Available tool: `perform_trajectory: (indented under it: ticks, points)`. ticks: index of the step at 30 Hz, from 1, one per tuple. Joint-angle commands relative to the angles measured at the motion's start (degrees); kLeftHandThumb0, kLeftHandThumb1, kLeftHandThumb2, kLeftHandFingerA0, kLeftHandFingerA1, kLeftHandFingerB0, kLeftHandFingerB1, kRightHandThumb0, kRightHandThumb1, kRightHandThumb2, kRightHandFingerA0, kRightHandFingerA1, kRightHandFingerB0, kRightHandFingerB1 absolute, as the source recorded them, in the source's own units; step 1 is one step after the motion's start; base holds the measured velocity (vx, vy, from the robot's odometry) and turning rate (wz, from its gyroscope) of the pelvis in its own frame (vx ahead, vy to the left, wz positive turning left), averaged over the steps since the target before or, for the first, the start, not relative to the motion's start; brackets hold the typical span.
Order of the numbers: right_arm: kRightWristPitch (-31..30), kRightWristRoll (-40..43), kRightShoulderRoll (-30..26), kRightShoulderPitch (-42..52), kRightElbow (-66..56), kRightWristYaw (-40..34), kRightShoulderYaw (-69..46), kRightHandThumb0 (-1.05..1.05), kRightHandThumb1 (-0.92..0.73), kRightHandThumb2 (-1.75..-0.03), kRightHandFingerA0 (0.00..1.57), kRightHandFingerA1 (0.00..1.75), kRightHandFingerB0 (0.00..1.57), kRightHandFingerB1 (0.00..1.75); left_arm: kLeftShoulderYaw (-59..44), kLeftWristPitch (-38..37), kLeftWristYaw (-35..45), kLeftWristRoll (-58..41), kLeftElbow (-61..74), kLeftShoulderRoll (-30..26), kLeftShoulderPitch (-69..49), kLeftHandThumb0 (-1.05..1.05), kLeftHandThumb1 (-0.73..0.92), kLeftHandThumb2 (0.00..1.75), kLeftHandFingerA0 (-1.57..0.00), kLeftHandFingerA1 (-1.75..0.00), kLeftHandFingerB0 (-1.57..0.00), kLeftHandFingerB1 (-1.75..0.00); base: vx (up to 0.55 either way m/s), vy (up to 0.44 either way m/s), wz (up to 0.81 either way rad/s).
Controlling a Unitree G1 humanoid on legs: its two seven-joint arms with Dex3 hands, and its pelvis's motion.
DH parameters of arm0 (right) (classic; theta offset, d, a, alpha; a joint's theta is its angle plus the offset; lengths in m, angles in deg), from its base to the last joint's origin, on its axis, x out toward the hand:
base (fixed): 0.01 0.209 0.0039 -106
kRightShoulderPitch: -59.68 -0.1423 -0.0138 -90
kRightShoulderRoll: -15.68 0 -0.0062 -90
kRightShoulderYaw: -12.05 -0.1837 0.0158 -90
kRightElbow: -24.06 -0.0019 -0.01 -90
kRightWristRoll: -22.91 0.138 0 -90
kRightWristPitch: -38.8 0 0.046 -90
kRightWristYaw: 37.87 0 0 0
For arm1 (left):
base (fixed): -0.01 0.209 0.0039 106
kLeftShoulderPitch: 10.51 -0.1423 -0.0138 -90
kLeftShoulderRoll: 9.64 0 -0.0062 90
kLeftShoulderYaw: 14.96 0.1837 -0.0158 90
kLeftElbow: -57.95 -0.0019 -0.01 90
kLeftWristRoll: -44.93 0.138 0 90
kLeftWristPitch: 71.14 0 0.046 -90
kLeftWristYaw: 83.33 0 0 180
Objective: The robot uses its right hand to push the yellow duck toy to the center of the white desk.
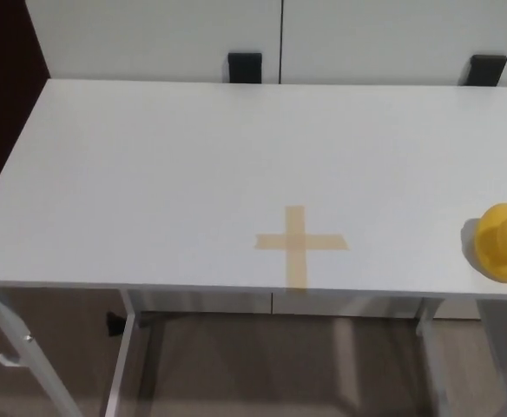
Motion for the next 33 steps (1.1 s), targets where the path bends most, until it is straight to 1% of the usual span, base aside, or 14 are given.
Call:
perform_trajectory:
  ticks: [1, 7, 8, 9, 12, 13, 14, 18, 21, 27, 28, 31, 32, 33]
  points:
    - [5.40, 4.73, -1.58, -1.57, 0.81, 0.55, -4.12, -0.37, -0.71, -0.62, 0.42, 0.55, 0.33, 0.35, -0.66, 0.19, -0.06, -0.45, -0.86, -0.53, -0.13, -0.10, 0.66, 0.65, -0.85, -0.67, -0.82, -0.57, 0.00, 0.000, 0.00]
    - [6.13, 9.56, -3.97, -7.07, -1.50, 2.32, -9.93, -0.61, -0.78, -0.63, 0.11, 0.45, 0.16, 0.33, -1.09, -0.33, 0.14, -0.57, -1.02, -0.63, -0.26, -0.13, 0.66, 0.63, -0.85, -0.66, -0.80, -0.56, 0.00, 0.000, 0.00]
    - [6.12, 9.99, -5.23, -9.53, -2.76, 1.57, -10.80, -0.37, -0.50, -1.07, 0.01, 0.52, 0.00, 0.50, -1.27, -0.41, 0.24, -0.66, -1.03, -0.65, -0.29, -0.11, 0.66, 0.64, -0.85, -0.65, -0.82, -0.57, 0.00, 0.000, 0.00]
    - [5.36, 9.54, -6.21, -11.35, -4.33, 1.10, -10.97, -0.81, -0.68, -1.05, 0.02, 0.34, 0.08, 0.32, -1.43, -0.33, 0.28, -0.79, -0.93, -0.64, -0.43, -0.10, 0.67, 0.69, -0.85, -0.68, -0.81, -0.58, 0.00, 0.000, 0.00]
    - [3.85, 8.46, -7.47, -14.20, -7.74, -0.89, -10.50, -0.80, -0.67, -1.07, 0.00, 0.34, 0.06, 0.36, -1.93, -0.39, 0.15, -1.16, -0.78, -0.50, -0.68, -0.09, 0.66, 0.70, -0.86, -0.70, -0.83, -0.59, 0.00, 0.000, 0.00]
    - [3.93, 7.73, -7.59, -15.19, -9.46, -2.56, -10.13, -0.83, -0.87, -0.66, 0.00, 0.40, 0.11, 0.35, -1.89, -0.36, 0.10, -0.97, -0.87, -0.51, -0.65, -0.11, 0.67, 0.67, -0.87, -0.69, -0.83, -0.58, 0.00, 0.000, 0.00]
    - [3.69, 8.28, -7.44, -17.21, -12.30, -3.13, -10.33, -1.00, -0.71, -1.10, 0.02, 0.43, 0.10, 0.51, -1.68, -0.30, 0.05, -0.59, -0.95, -0.52, -0.61, -0.11, 0.66, 0.65, -0.87, -0.66, -0.82, -0.56, 0.02, 0.003, 0.06]
    - [2.47, 10.60, -6.18, -22.68, -20.54, -1.55, -10.51, -1.01, -0.79, -0.69, 0.06, 0.78, 0.18, 0.63, -2.09, -0.46, 0.14, -0.77, -1.03, -0.39, -0.90, -0.09, 0.67, 0.70, -0.87, -0.70, -0.84, -0.58, 0.00, 0.000, 0.00]
    - [0.72, 11.06, -4.65, -25.08, -26.47, -0.60, -9.15, -0.98, -0.86, -0.66, 0.03, 0.88, 0.15, 0.66, -2.33, -0.75, 0.31, -0.85, -0.89, -0.45, -1.11, -0.10, 0.67, 0.70, -0.87, -0.70, -0.84, -0.58, 0.00, 0.000, 0.00]
    - [-3.42, 8.14, -0.34, -25.64, -39.01, -2.42, -3.67, -0.91, -0.92, -0.70, 0.05, 0.56, 0.15, 0.41, -2.25, -0.88, 0.36, -0.48, -0.59, -0.73, -1.82, -0.13, 0.67, 0.67, -0.86, -0.69, -0.83, -0.57, 0.00, 0.000, 0.00]
    - [-4.92, 7.18, 1.08, -26.08, -41.95, -2.08, -1.05, -0.81, -0.77, -1.17, 0.01, 0.36, 0.07, 0.34, -1.81, -0.40, 0.27, -0.05, -0.62, -0.65, -1.53, -0.12, 0.65, 0.71, -0.84, -0.67, -0.83, -0.58, 0.00, 0.000, 0.00]
    - [-6.44, 6.52, 3.39, -27.77, -41.68, -1.50, 2.29, -0.82, -0.76, -1.13, 0.04, 0.29, 0.09, 0.31, -1.77, -0.38, -0.13, -0.03, -0.81, -0.48, -1.47, -0.13, 0.68, 0.70, -0.85, -0.67, -0.82, -0.57, 0.00, 0.000, 0.00]
    - [-6.47, 5.91, 3.97, -28.03, -41.10, -1.71, 3.36, -0.78, -0.92, -0.74, 0.05, 0.26, 0.10, 0.27, -1.91, -0.43, -0.08, -0.20, -0.88, -0.47, -1.70, -0.13, 0.67, 0.69, -0.86, -0.68, -0.83, -0.57, 0.00, 0.000, 0.00]
    - [-6.94, 5.57, 4.70, -28.57, -40.56, -1.99, 4.35, -0.77, -0.80, -1.14, 0.04, 0.32, 0.09, 0.34, -1.96, -0.39, -0.06, -0.25, -0.94, -0.47, -1.80, -0.13, 0.66, 0.71, -0.87, -0.68, -0.83, -0.57, 0.00, 0.000, 0.00]
